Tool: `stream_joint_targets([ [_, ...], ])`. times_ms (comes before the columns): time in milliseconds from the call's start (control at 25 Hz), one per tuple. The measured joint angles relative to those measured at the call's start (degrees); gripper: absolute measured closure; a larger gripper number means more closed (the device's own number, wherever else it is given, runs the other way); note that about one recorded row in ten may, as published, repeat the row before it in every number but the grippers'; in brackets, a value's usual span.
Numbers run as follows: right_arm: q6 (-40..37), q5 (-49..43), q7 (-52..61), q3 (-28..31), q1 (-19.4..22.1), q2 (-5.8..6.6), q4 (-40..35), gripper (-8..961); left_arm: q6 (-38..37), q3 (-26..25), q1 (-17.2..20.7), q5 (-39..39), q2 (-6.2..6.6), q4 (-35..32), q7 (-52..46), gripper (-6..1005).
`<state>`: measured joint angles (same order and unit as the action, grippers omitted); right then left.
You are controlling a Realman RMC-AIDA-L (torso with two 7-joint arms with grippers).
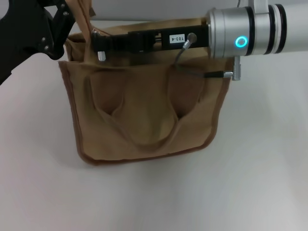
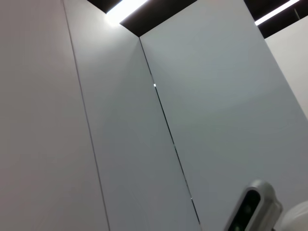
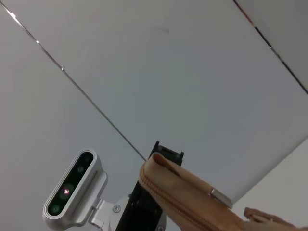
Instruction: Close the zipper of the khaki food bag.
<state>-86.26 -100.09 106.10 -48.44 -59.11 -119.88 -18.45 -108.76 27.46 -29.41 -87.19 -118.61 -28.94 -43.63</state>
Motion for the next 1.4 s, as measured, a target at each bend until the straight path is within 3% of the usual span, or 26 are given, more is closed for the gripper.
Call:
stream_joint_targets([
  [520,-2.2,1.4,-6.2,-0.1,2.2,0.00,-0.8,946,0.5,-0.4,0.7,1.1,0.06,0.8,0.5,980],
  [840,-4.8,6.0,-20.3,-0.2,5.4,0.00,-0.5,947,0.8,-0.4,1.5,1.6,0.14,0.8,0.4,980],
  [1400,-5.3,7.2,-25.7,-0.2,7.8,0.00,-0.8,948,2.1,-0.6,2.4,2.9,0.28,0.8,0.1,979],
])
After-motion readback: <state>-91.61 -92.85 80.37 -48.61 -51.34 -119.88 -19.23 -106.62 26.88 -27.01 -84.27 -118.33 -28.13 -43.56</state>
